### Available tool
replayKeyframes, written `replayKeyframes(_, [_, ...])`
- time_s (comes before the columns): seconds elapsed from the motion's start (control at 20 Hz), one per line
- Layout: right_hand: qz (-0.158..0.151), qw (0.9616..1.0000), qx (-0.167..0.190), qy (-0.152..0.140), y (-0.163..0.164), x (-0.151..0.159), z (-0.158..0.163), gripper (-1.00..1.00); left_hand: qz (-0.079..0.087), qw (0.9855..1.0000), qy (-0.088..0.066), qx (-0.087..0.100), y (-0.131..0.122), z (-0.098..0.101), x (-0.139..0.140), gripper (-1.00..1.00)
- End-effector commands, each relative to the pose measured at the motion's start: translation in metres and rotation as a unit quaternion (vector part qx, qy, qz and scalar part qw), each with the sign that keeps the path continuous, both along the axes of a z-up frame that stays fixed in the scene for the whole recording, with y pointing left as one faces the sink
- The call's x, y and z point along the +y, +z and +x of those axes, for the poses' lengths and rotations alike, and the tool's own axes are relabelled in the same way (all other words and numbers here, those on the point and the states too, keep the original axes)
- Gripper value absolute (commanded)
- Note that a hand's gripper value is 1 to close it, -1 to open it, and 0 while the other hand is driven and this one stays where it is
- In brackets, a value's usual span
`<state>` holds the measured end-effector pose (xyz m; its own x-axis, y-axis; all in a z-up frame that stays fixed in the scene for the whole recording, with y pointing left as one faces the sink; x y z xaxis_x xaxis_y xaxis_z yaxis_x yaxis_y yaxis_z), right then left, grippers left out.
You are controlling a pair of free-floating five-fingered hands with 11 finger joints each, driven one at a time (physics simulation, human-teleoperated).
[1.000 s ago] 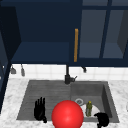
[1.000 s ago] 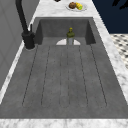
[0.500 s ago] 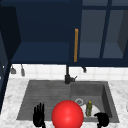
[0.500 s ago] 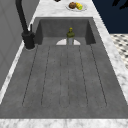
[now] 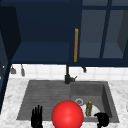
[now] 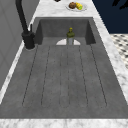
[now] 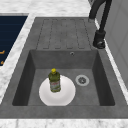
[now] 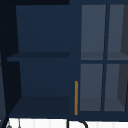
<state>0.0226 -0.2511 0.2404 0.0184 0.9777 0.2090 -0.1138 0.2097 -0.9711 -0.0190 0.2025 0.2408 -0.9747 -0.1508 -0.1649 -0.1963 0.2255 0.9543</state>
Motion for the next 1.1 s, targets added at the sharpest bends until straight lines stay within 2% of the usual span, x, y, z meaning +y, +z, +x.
replayKeyframes(0.0, [0.0, 1.0, 0.0, 0.0, 0.0, 0.0, 0.0, 0.0, 0.042, 0.9991, -0.011, 0.0, -0.024, 0.017, -0.004, -1.0])
replayKeyframes(0.3, [0.0, 1.0, 0.0, 0.0, 0.0, 0.0, 0.0, 0.0, 0.031, 0.9995, -0.002, -0.003, -0.072, 0.029, -0.015, -1.0])
replayKeyframes(0.4, [0.0, 1.0, 0.0, 0.0, 0.0, 0.0, 0.0, 0.0, 0.019, 0.9998, 0.0, -0.008, -0.088, 0.021, -0.006, -1.0])
replayKeyframes(0.5, [0.0, 1.0, 0.0, 0.0, 0.0, 0.0, 0.0, 0.0, 0.024, 0.9996, 0.0, -0.012, -0.104, 0.013, 0.003, -1.0])
replayKeyframes(0.65, [0.0, 1.0, 0.0, 0.0, 0.0, 0.0, 0.0, 0.0, 0.038, 0.9993, -0.001, -0.003, -0.127, 0.007, 0.016, -1.0])
replayKeyframes(0.75, [0.0, 1.0, 0.0, 0.0, 0.0, 0.0, 0.0, 0.0, 0.051, 0.9987, -0.001, -0.002, -0.137, 0.009, 0.021, -1.0])
replayKeyframes(0.9, [0.0, 1.0, 0.0, 0.0, 0.0, 0.0, 0.0, 0.0, 0.071, 0.9974, 0.0, -0.012, -0.145, 0.011, 0.017, -1.0])
replayKeyframes(1.05, [0.0, 1.0, 0.0, 0.0, 0.0, 0.0, 0.0, 0.0, 0.072, 0.9973, 0.002, -0.014, -0.156, 0.025, 0.004, -1.0])
